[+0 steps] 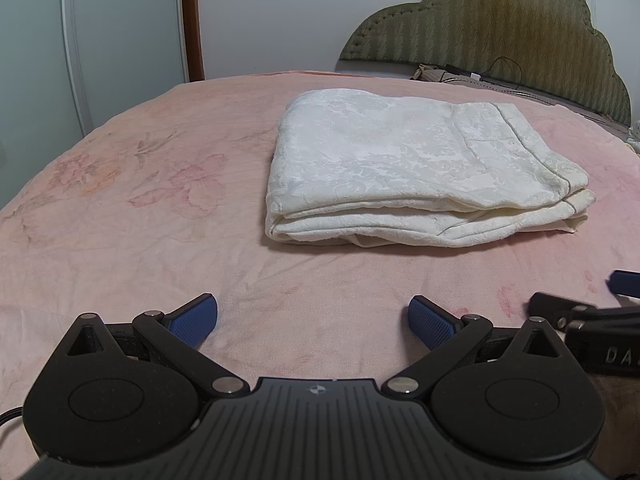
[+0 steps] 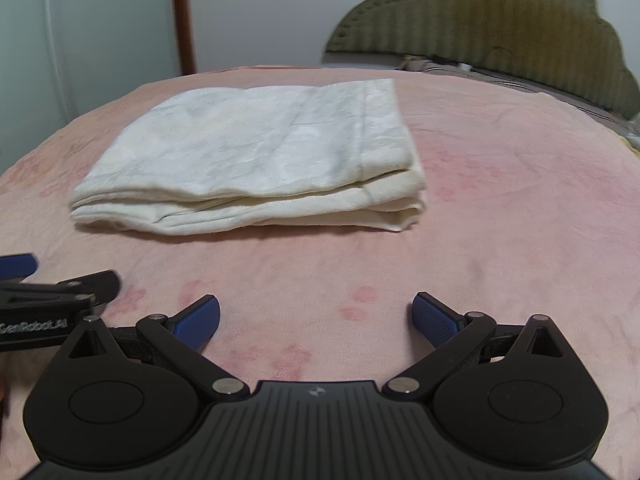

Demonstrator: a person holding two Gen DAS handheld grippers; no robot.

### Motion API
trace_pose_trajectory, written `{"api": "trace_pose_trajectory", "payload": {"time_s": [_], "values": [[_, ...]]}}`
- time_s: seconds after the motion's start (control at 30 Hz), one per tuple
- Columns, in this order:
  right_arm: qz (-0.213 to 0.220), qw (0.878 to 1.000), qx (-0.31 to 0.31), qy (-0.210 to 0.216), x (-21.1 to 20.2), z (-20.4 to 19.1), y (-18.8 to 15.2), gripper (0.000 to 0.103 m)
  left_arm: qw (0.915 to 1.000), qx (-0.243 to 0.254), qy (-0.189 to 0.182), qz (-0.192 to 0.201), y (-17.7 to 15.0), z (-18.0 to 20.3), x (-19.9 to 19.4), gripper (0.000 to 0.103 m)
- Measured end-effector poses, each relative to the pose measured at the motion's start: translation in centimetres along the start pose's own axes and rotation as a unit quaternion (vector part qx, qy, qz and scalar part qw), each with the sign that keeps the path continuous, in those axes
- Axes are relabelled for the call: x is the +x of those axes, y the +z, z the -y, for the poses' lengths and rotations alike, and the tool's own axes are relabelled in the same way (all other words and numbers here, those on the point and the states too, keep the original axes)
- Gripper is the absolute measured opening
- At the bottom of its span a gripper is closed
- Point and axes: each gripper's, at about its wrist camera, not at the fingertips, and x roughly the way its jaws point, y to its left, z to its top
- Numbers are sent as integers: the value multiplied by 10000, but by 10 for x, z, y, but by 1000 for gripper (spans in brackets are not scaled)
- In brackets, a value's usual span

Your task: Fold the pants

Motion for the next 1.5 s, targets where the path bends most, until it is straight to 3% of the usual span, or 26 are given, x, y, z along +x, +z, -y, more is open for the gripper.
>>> {"api": "trace_pose_trajectory", "payload": {"time_s": [0.1,1.5], "values": [[5,9998,173,-35,0,5,0,103,9999,-66,139,16,-1,-1,-1,103],[-44,10000,47,-63,1,4,0,103,9999,-89,98,-21,-1,-3,-1,103]]}}
